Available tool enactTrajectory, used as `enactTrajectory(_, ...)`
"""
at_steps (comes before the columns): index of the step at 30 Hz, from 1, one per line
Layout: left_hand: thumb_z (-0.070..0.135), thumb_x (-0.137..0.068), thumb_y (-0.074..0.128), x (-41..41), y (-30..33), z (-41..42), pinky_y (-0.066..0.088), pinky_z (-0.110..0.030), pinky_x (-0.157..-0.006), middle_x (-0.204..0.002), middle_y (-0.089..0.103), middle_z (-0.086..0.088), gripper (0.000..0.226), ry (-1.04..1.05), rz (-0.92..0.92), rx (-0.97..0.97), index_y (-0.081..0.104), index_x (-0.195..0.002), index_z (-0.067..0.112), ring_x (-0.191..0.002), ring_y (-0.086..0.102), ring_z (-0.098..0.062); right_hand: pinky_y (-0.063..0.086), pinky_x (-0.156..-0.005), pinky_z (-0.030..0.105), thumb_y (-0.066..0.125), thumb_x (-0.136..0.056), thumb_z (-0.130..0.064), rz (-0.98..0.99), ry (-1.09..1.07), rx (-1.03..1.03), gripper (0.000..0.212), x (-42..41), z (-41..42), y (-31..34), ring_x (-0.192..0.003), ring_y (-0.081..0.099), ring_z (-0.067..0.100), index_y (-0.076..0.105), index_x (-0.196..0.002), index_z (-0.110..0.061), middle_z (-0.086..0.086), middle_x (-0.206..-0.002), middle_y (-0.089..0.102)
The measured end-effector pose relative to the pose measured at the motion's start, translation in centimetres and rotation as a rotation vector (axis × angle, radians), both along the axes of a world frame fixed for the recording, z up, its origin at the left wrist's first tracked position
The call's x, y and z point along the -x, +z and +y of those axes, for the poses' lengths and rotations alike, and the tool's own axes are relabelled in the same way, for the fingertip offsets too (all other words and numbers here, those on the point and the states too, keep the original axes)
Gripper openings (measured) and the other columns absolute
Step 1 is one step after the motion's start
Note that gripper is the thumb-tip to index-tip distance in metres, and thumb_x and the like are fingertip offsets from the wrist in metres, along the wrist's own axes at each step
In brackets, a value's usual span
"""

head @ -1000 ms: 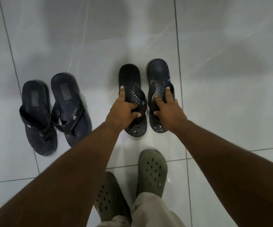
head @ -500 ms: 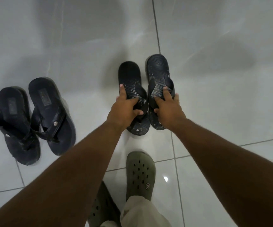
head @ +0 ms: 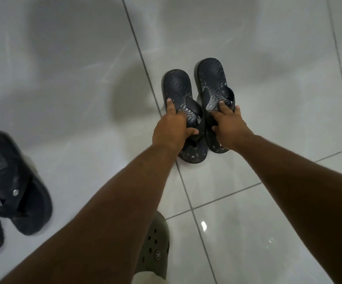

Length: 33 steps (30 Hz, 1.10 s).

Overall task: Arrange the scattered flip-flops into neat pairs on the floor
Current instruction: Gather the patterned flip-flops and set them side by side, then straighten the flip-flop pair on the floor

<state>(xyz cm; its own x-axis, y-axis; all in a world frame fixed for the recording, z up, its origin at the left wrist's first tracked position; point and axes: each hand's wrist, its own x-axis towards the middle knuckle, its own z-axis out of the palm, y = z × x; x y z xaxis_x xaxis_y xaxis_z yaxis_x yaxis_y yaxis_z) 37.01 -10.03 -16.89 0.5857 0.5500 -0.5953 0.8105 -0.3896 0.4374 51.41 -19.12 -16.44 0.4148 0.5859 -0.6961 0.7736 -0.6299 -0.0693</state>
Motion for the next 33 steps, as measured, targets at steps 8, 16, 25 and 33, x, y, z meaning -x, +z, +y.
enactTrajectory(8,0.057,-0.081,0.062,-0.6,0.1,-0.2,0.044,-0.045,-0.098,-0.163,0.004,-0.018,0.079,-0.055,0.044,-0.041,0.042,-0.139,0.006,-0.129,0.045,-0.041,0.024,-0.109,0.068,0.051,-0.096,-0.027,-0.011,0.062,0.03,0.058,-1.1,-0.2,1.0,-0.146,0.001,0.046,0.027,-0.15,-0.028,0.001,-0.164,0.005)
enactTrajectory(16,0.074,-0.081,0.044,11.7,4.9,3.2,0.018,-0.057,-0.117,-0.164,0.007,-0.014,0.094,-0.118,0.182,-0.072,0.018,-0.153,0.02,-0.149,0.008,-0.036,0.013,-0.116,0.061,0.051,-0.09,-0.053,-0.01,0.126,-0.079,0.084,8.4,2.5,5.7,-0.148,-0.005,0.04,0.008,-0.154,-0.022,0.008,-0.164,-0.001)
enactTrajectory(25,0.071,-0.081,0.048,41.9,10.8,8.4,0.022,-0.054,-0.118,-0.163,0.015,-0.013,0.093,0.084,0.451,-0.169,0.019,-0.153,0.02,-0.149,0.014,-0.035,0.013,-0.119,0.05,0.052,-0.092,-0.052,0.357,0.338,-0.229,0.088,35.0,10.4,8.8,-0.149,-0.009,0.036,0.002,-0.155,-0.018,0.011,-0.164,-0.007)
enactTrajectory(33,0.057,-0.088,0.05,53.5,5.4,10.4,0.019,-0.056,-0.117,-0.164,0.007,-0.012,0.086,0.005,0.391,-0.186,0.01,-0.154,0.019,-0.15,0.007,-0.036,0.021,-0.116,0.054,0.049,-0.094,-0.049,0.281,0.457,-0.17,0.082,49.0,12.6,3.0,-0.148,-0.005,0.041,0.001,-0.154,-0.021,0.012,-0.164,-0.007)
